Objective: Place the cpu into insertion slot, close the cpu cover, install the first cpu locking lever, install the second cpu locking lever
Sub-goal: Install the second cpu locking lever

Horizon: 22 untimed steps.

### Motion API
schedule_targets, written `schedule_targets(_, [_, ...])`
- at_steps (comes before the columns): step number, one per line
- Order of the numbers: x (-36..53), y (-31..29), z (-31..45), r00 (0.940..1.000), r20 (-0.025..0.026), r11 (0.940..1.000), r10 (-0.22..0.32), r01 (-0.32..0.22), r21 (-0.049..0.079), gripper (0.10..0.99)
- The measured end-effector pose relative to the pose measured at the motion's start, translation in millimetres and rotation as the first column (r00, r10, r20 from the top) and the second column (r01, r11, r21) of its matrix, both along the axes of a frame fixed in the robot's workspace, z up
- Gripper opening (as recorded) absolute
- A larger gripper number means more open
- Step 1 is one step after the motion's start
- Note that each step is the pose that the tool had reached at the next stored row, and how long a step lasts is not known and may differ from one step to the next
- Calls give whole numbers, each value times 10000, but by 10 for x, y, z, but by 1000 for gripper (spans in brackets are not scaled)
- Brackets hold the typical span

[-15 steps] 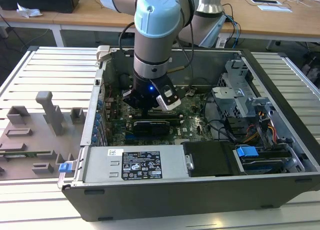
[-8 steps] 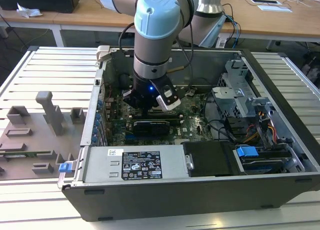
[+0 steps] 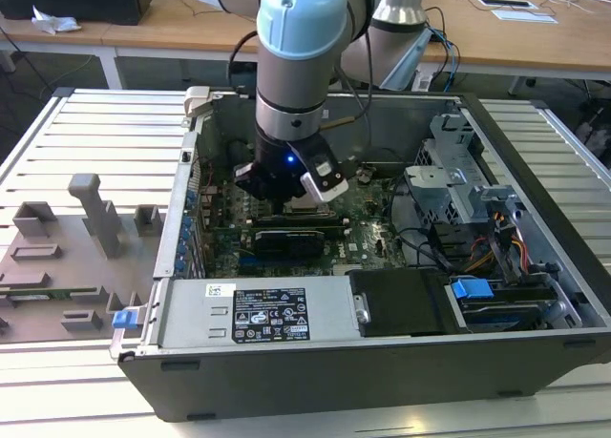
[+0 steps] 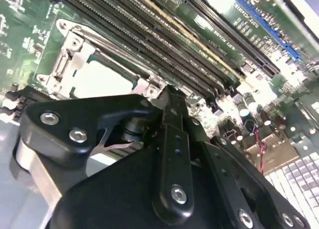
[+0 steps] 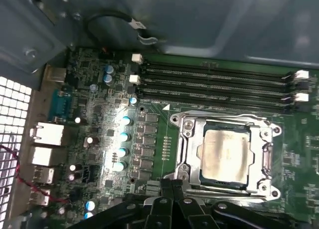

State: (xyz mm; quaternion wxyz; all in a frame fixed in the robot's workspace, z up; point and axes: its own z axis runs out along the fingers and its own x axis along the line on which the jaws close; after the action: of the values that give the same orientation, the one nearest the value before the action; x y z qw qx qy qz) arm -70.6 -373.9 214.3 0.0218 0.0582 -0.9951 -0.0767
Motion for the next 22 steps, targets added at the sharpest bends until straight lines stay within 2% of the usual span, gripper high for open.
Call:
schedule_targets(1, [43,8,-1,10000,-38,10000,-2,2,-4,106])
schedule_targets(5, [238,31,-38,9997,-253,10000,0,-1,-3,106])
schedule_targets(6, [321,45,-51,9995,-305,10000,-2,1,-29,106])
schedule_targets(8, [374,88,-53,9995,-311,9997,-5,-2,-226,106])
schedule_targets(10, [403,161,-53,9995,-311,9985,-17,0,-548,106])
schedule_targets(11, [410,194,-54,9995,-310,9978,-20,-1,-663,106])
schedule_targets(12, [419,279,-54,9995,-310,9962,-28,0,-869,106])
schedule_targets(14, [425,363,-53,9995,-310,9943,-34,1,-1069,106])
schedule_targets(15, [429,410,-45,9995,-307,9925,-38,0,-1224,106])
schedule_targets(16, [428,419,42,9995,-309,9916,-41,1,-1291,106])
schedule_targets(17, [429,421,151,9995,-308,9915,-40,-1,-1298,106])
schedule_targets(20, [428,422,403,9995,-309,9914,-41,1,-1309,106])
schedule_targets(22, [426,422,427,9995,-303,9914,-40,0,-1307,106])
